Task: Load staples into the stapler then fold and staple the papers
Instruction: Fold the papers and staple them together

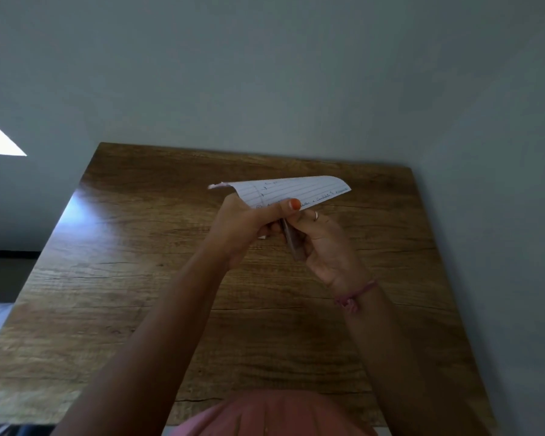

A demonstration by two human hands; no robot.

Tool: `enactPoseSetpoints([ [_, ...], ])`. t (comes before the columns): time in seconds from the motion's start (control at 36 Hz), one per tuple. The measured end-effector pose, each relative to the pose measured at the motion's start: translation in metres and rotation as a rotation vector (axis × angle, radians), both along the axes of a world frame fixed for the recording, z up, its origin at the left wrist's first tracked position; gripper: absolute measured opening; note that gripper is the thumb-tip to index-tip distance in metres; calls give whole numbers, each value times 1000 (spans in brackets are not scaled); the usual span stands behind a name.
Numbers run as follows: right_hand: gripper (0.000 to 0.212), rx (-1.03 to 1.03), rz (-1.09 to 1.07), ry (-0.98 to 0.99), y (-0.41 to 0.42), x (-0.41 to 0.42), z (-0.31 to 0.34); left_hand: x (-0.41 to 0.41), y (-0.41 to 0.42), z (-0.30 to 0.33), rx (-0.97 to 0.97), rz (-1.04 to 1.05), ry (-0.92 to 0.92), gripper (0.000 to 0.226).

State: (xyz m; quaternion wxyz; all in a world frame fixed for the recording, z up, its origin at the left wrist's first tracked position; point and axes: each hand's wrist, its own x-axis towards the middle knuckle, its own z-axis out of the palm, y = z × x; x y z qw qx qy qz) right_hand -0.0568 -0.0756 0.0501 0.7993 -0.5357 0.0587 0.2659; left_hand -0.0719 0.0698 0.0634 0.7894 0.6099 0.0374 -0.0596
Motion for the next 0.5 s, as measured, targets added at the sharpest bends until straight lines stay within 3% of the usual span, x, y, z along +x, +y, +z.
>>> enactPoseSetpoints([
  [0.28, 36, -23, 7, -3, -2, 1, -9, 2, 7, -10, -59, -103, 76, 36],
  [0.42, 29, -20, 72, -7, -5, 6, -9, 9, 13, -13, -195, -17, 193, 29],
  [0.5, 37, -65, 109, -44, -7, 7, -10, 11, 14, -16, -282, 69, 202, 23],
])
